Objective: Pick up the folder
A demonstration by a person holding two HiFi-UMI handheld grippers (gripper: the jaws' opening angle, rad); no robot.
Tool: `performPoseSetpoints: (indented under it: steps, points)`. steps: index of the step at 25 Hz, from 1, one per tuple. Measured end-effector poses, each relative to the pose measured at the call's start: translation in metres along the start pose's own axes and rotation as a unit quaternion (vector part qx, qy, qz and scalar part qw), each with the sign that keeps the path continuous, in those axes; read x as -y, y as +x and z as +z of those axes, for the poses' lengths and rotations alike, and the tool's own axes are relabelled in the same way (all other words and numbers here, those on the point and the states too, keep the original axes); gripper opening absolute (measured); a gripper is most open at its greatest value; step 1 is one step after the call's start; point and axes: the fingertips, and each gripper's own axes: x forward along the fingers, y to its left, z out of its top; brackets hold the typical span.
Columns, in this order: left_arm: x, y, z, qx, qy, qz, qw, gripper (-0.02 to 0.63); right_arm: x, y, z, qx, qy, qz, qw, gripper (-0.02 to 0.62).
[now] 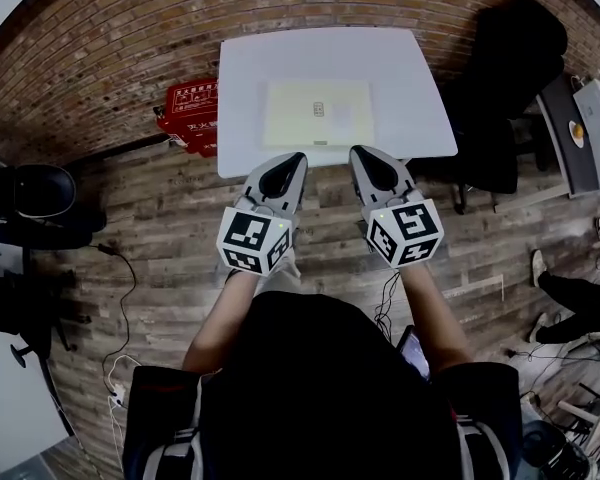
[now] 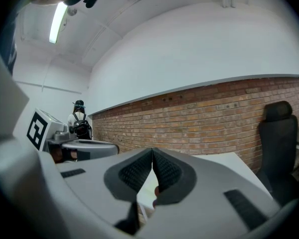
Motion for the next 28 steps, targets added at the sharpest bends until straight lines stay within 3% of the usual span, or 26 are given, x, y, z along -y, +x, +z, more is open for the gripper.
performPoseSetpoints:
  steps: [28]
  points:
    - [-0.094, 0.081, -0.041, -0.068, -0.040, -0.101, 0.9918, 0.018, 0.032, 0.107, -0.034, -0.063, 0.048, -0.086, 0.993, 0.028]
